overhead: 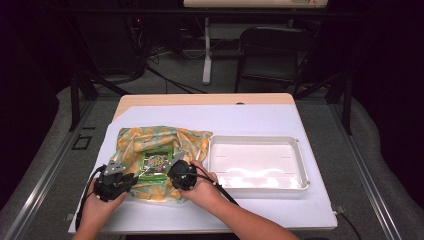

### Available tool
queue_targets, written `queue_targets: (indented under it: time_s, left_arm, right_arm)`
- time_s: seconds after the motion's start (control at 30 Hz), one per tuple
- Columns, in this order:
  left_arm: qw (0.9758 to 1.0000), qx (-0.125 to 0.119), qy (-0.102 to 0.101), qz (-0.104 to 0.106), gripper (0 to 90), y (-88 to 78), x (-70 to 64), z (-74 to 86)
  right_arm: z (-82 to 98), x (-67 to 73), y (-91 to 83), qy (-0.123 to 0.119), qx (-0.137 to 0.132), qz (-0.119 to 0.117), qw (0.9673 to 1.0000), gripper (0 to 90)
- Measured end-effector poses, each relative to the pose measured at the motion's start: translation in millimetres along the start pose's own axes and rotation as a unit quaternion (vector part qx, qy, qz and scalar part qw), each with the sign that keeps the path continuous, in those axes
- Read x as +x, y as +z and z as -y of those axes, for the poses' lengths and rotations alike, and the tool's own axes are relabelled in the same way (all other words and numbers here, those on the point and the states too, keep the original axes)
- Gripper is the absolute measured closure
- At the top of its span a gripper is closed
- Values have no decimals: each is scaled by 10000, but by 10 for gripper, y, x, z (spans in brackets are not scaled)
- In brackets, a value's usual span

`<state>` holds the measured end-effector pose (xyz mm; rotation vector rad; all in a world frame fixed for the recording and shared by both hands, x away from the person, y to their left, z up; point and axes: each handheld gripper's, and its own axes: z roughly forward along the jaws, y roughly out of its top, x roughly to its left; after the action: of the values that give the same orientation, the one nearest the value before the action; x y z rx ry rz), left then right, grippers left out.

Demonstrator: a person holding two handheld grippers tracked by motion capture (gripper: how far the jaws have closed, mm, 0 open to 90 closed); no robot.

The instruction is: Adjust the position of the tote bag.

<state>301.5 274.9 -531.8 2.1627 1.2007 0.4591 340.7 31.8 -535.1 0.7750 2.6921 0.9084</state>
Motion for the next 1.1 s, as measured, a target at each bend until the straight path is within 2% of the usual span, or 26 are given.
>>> queue_targets:
  time_s: [0.07, 0.33, 0.43, 0.6, 0.83, 0.93, 1.1]
  left_arm:
    - [10000, 18, -47, 68, 742, 4, -1, 30]
    - [9999, 165, 14, 50, 741, 24, -21, 98]
    - [9998, 165, 100, 19, 742, 21, -34, 87]
    - [9996, 219, 190, -21, 739, 23, -74, 78]
    - [9994, 214, 275, -70, 728, 15, -121, 89]
    - [9992, 219, 313, -90, 727, 9, -138, 114]
    - [9993, 247, 279, -72, 726, 7, -118, 139]
  right_arm:
    - [18, -6, 16, -10, 75, -12, 10000, 779]
    - [57, -26, 33, 11, 197, -11, 9998, 774]
    - [41, -43, -7, 60, 126, -28, 9999, 767]
    - [-16, -77, -109, 241, -261, -41, 9994, 722]
    - [-102, 20, -206, 295, -717, -256, 9967, 689]
    - [-114, 88, -214, 235, -745, -437, 9960, 682]
    - [-63, 185, -157, 71, -605, -508, 9968, 691]
